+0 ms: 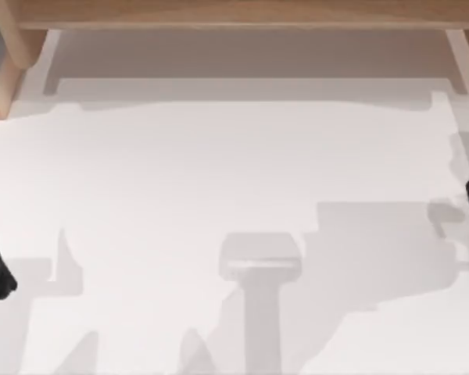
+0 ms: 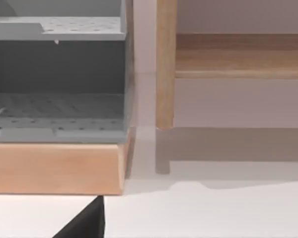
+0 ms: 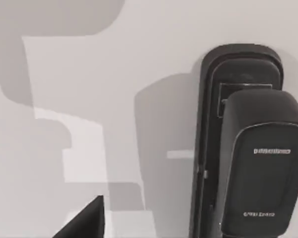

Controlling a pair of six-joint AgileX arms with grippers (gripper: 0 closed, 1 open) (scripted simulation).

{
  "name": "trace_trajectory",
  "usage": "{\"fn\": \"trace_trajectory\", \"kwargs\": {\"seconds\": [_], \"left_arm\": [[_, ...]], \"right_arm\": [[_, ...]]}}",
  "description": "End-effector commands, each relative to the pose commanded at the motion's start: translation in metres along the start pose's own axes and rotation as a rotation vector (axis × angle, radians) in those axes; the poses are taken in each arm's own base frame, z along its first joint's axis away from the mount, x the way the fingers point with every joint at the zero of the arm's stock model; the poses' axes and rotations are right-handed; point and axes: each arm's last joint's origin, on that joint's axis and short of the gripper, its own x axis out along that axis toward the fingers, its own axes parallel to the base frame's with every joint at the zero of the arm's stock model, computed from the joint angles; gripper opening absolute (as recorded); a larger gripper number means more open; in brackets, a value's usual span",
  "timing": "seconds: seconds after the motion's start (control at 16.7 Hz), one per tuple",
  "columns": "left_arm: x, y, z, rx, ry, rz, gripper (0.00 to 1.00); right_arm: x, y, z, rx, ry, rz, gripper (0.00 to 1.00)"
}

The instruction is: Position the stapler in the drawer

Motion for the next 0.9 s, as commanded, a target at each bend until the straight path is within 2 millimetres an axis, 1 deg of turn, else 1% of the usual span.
{"fn": "trace_trajectory", "kwargs": {"seconds": [0.18,0.24,0.42,0.9], "left_arm": [[0.0,0.0,0.0,0.0,0.0,0.0,1.0],[0.0,0.0,0.0,0.0,0.0,0.0,1.0],[0.0,0.0,0.0,0.0,0.0,0.0,1.0],[0.0,0.0,0.0,0.0,0.0,0.0,1.0]], "right_arm": [[0.025,0.0,-0.002,0.0,0.005,0.0,1.0],[0.029,0.0,-0.002,0.0,0.009,0.0,1.0],[0.029,0.0,-0.002,0.0,0.009,0.0,1.0],[0.029,0.0,-0.002,0.0,0.009,0.0,0.4]]}}
